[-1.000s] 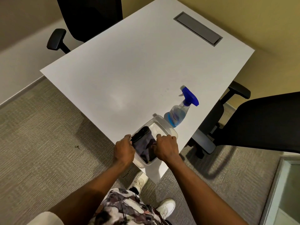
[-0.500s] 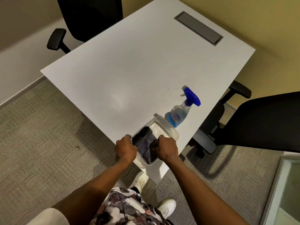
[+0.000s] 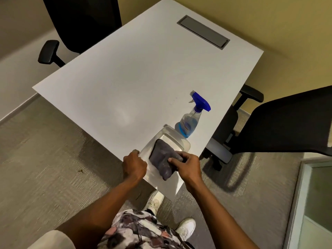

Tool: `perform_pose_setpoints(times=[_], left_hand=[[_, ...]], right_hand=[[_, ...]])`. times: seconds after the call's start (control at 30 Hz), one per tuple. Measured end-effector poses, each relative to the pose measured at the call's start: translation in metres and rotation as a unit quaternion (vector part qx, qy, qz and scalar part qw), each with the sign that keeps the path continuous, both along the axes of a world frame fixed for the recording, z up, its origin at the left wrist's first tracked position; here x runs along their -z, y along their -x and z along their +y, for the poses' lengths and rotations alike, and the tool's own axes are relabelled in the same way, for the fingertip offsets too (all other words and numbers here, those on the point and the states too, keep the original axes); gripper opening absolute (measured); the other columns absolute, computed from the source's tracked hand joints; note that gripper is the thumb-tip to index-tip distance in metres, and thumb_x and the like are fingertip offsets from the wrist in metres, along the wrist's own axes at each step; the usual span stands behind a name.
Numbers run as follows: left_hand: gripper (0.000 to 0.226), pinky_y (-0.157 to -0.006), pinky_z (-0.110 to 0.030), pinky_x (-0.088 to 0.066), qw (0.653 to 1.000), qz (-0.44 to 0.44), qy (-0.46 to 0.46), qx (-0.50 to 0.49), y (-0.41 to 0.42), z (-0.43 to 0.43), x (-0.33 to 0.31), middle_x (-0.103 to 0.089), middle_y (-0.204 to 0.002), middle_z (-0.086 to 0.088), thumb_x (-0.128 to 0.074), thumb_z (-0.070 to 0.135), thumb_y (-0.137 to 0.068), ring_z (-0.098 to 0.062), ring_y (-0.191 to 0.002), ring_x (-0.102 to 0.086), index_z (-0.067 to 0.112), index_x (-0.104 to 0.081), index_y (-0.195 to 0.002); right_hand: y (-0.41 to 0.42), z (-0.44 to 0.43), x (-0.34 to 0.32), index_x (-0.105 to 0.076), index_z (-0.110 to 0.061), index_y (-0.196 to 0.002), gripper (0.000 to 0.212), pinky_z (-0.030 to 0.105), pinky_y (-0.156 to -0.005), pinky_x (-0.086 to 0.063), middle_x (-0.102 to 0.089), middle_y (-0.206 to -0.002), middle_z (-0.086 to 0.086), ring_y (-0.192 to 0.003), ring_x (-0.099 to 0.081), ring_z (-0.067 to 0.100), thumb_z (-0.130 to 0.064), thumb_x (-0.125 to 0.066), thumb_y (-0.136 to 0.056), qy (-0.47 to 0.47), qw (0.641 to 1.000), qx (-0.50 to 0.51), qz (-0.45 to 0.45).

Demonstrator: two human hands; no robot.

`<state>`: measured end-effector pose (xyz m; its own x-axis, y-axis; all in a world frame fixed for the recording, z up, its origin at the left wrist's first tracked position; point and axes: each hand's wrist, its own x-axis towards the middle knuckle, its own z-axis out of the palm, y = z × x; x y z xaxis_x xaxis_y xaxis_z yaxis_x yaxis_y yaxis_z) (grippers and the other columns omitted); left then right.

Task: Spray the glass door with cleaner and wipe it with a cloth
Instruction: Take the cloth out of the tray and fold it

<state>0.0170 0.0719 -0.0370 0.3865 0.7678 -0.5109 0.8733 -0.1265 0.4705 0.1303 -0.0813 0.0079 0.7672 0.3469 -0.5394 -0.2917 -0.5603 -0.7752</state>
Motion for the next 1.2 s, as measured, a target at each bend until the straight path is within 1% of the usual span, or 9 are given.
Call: perform_pose_setpoints(times=[0.23,0.37,0.5,0.67,0.83,0.93,1.07,1.13,1.2], left_hand=[[0.053,-0.116,-0.06,-0.055,0.999,-0.017,-0.009,-0.028,-0.003,-0.007,-0.014,-0.057,-0.162,-0.024,-0.06,0.026,-0.115,-0.048,-0.146,-0.06,0.006,-0.045,-0.162],[0.051,-0.119,-0.058,-0.052,0.993,-0.115,-0.02,-0.022,-0.012,-0.017,-0.041,-0.059,-0.161,-0.022,-0.059,0.038,-0.115,-0.043,-0.15,-0.056,0.006,-0.053,-0.155],[0.046,-0.118,-0.049,-0.055,0.964,-0.249,0.082,0.041,-0.035,-0.034,-0.076,-0.068,-0.154,-0.012,-0.06,0.042,-0.112,-0.032,-0.143,-0.064,0.015,-0.06,-0.149],[0.053,-0.118,-0.041,-0.06,0.902,-0.29,0.273,0.164,-0.068,-0.063,-0.095,-0.079,-0.133,0.003,-0.068,0.058,-0.091,-0.016,-0.126,-0.075,0.026,-0.07,-0.134],[0.052,-0.101,-0.029,-0.066,0.859,-0.265,0.331,0.286,-0.091,-0.095,-0.085,-0.085,-0.126,0.0,-0.09,0.028,-0.088,-0.022,-0.123,-0.079,0.024,-0.074,-0.137],[0.037,-0.103,-0.048,-0.069,0.826,-0.248,0.364,0.352,-0.111,-0.137,-0.088,-0.087,-0.121,-0.006,-0.087,0.015,-0.096,-0.031,-0.12,-0.082,0.021,-0.08,-0.131],[0.035,-0.111,-0.063,-0.063,0.787,-0.237,0.392,0.413,-0.133,-0.212,-0.106,-0.083,-0.124,-0.022,-0.088,0.005,-0.092,-0.048,-0.124,-0.077,0.009,-0.082,-0.126],[0.037,-0.114,-0.059,-0.062,0.766,-0.228,0.411,0.439,-0.138,-0.245,-0.113,-0.08,-0.129,-0.026,-0.089,-0.003,-0.089,-0.046,-0.124,-0.078,0.004,-0.081,-0.125],[0.029,-0.099,-0.042,-0.066,0.734,-0.218,0.423,0.485,-0.141,-0.282,-0.121,-0.086,-0.111,-0.017,-0.086,-0.009,-0.086,-0.027,-0.102,-0.082,0.01,-0.086,-0.107]], right_hand=[[0.006,-0.021,-0.022,-0.083,-0.016,-0.11,0.023,0.039,-0.088,-0.068,-0.083,-0.104,0.008,-0.097,-0.079,0.025,-0.002,-0.079,-0.092,-0.172,0.978,0.077,0.093],[0.001,-0.044,-0.039,-0.083,-0.014,-0.108,0.026,0.034,-0.085,-0.065,-0.082,-0.106,0.007,-0.096,-0.077,0.019,-0.003,-0.079,-0.085,-0.24,0.96,0.095,0.111],[-0.006,-0.078,-0.056,-0.08,-0.008,-0.111,0.032,0.031,-0.084,-0.064,-0.079,-0.108,0.012,-0.1,-0.074,0.022,-0.009,-0.073,-0.079,-0.307,0.938,0.106,0.12],[-0.007,-0.134,-0.076,-0.071,0.001,-0.114,0.036,0.041,-0.09,-0.052,-0.068,-0.111,0.02,-0.107,-0.062,0.034,-0.004,-0.063,-0.079,-0.38,0.904,0.15,0.125],[0.007,-0.19,-0.091,-0.076,-0.003,-0.104,0.035,0.045,-0.093,-0.049,-0.071,-0.107,0.02,-0.104,-0.065,0.034,-0.002,-0.063,-0.071,-0.416,0.862,0.257,0.135],[0.027,-0.241,-0.097,-0.072,-0.006,-0.092,0.026,0.043,-0.086,-0.046,-0.066,-0.097,0.019,-0.095,-0.061,0.031,0.0,-0.063,-0.069,-0.43,0.824,0.349,0.12],[0.063,-0.309,-0.097,-0.057,-0.005,-0.107,0.038,0.04,-0.082,-0.042,-0.046,-0.103,0.018,-0.095,-0.05,0.03,0.004,-0.064,-0.07,-0.449,0.777,0.432,0.086],[0.081,-0.338,-0.1,-0.059,-0.006,-0.093,0.028,0.037,-0.075,-0.045,-0.052,-0.092,0.014,-0.086,-0.055,0.024,-0.002,-0.071,-0.068,-0.45,0.775,0.44,0.058],[0.103,-0.37,-0.105,-0.06,-0.011,-0.079,0.027,0.032,-0.065,-0.049,-0.057,-0.079,0.008,-0.074,-0.058,0.019,-0.008,-0.08,-0.061,-0.443,0.775,0.451,0.024]])
